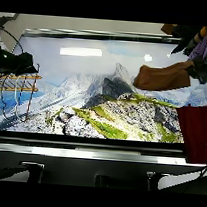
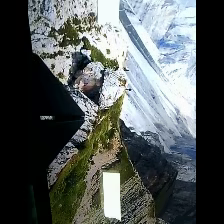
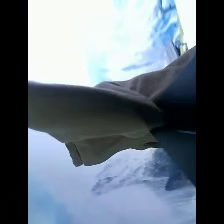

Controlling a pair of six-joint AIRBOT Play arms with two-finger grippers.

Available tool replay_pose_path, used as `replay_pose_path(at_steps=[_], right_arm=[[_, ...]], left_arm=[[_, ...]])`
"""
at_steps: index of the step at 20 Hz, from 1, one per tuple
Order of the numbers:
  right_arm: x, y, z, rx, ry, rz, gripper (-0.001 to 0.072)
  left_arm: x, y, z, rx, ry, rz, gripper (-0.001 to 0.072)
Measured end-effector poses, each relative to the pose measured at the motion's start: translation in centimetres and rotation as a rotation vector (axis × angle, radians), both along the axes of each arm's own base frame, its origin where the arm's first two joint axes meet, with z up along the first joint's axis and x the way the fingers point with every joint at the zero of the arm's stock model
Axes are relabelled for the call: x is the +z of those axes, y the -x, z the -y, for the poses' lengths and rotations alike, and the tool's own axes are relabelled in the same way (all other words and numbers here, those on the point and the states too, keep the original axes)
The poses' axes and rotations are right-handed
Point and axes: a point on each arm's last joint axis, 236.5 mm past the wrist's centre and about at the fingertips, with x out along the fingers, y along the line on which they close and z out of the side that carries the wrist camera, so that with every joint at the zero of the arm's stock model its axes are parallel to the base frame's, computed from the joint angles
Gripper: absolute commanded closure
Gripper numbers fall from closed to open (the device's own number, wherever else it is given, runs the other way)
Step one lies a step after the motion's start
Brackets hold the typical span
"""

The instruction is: Fold the clothes and pants, and hang the long-sleeved shirts on hangers.

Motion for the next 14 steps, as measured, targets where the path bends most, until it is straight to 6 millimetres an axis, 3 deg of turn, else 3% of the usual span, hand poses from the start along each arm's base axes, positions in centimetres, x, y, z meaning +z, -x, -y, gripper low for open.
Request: replay_pose_path(at_steps=[3, 7, 10, 14], right_arm=[[1.0, 1.8, 5.9, -0.151, 0.035, -0.009, 0.0683], [2.8, 5.2, 11.6, -0.336, 0.110, -0.045, 0.0683], [4.0, 7.9, 13.9, -0.431, 0.173, -0.091, 0.0683], [4.5, 11.0, 14.6, -0.492, 0.208, -0.179, 0.0683]], left_arm=[[0.0, 0.0, 0.0, 0.000, 0.000, 0.000, 0.0693], [0.0, 0.0, 0.0, 0.000, 0.001, 0.000, 0.0693], [0.0, 0.0, 0.0, 0.000, 0.001, 0.000, 0.0693], [0.0, 0.0, 0.0, 0.000, 0.001, 0.000, 0.0693]])
